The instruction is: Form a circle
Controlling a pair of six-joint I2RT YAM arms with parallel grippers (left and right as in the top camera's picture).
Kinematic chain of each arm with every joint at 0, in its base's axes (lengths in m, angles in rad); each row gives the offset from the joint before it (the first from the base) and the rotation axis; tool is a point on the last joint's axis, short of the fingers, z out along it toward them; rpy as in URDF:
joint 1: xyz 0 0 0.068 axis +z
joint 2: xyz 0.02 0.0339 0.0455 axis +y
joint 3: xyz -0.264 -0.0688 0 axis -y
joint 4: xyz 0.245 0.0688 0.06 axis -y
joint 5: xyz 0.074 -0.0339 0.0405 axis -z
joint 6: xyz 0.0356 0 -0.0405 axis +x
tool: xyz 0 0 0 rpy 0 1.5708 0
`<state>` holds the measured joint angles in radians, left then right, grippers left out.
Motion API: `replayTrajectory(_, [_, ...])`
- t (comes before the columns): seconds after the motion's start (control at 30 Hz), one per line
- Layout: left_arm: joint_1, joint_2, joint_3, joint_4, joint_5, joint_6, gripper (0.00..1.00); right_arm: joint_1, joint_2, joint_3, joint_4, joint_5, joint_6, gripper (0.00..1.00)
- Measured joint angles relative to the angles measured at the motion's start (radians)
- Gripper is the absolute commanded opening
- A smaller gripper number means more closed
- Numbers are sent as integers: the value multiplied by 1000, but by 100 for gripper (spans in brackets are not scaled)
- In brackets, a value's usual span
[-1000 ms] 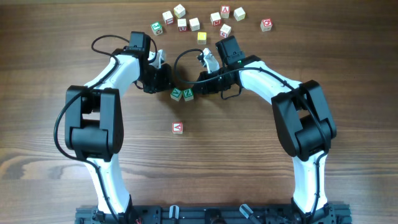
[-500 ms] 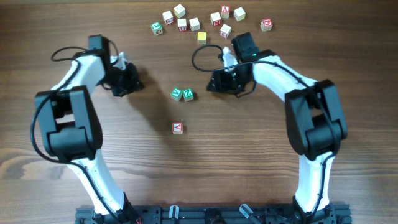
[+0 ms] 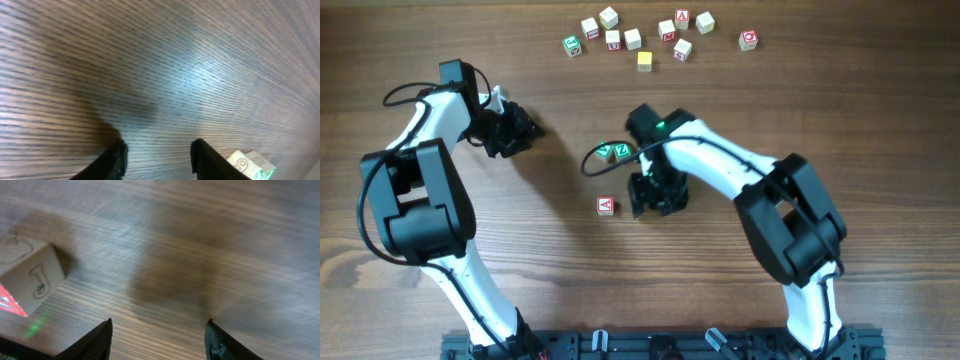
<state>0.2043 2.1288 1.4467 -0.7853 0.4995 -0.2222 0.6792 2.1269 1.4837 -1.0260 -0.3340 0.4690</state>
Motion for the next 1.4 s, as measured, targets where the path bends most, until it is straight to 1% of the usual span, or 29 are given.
replayTrajectory(0.13, [0,-1,4,0,10,0,61,61,-6,0,7,70,83,62])
replayTrajectory(0.2, [0,-1,6,0,18,0,67,84,-15,0,30,90,114,65])
replayTrajectory(0.23, [0,-2,6,0,22,-1,70,93,-22,-1,43,97,121,68])
replayTrajectory(0.27, [0,-3,7,1,24,0,73,106,-34,-2,66,108,130,89])
replayTrajectory(0.3, [0,-3,7,0,23,0,78,120,-45,-2,85,122,135,99])
replayTrajectory(0.33, [0,-5,8,1,27,0,85,140,-58,-2,110,145,142,100])
replayTrajectory(0.47, [-1,-12,12,0,31,0,92,214,-70,-2,157,252,169,99])
replayTrajectory(0.5, [-1,-12,13,0,32,0,95,223,-70,-2,162,277,184,96])
replayTrajectory(0.53, [-1,-12,13,0,34,0,98,225,-70,-2,172,293,194,88])
replayTrajectory(0.57, [-1,-13,14,0,37,-1,100,224,-70,-2,189,311,204,85])
replayTrajectory(0.67, [-1,-16,16,1,37,0,100,222,-70,-2,229,334,225,76])
replayTrajectory(0.73, [-1,-16,16,1,38,0,100,222,-70,-2,259,341,230,73])
replayTrajectory(0.83, [-1,-16,16,0,38,0,100,222,-70,-2,271,344,237,73])
replayTrajectory(0.9, [-1,-16,16,0,38,0,100,222,-68,-2,272,343,238,69])
replayTrajectory(0.97, [-1,-16,16,0,38,0,100,224,-66,-2,272,343,240,62])
replayTrajectory(1.2, [-1,-16,16,0,38,0,100,253,-66,-2,282,366,249,58])
replayTrajectory(1.33, [-1,-16,16,0,38,0,100,260,-66,-2,282,378,253,49])
replayTrajectory(1.4, [-1,-16,16,0,38,0,100,260,-64,-2,282,386,268,47])
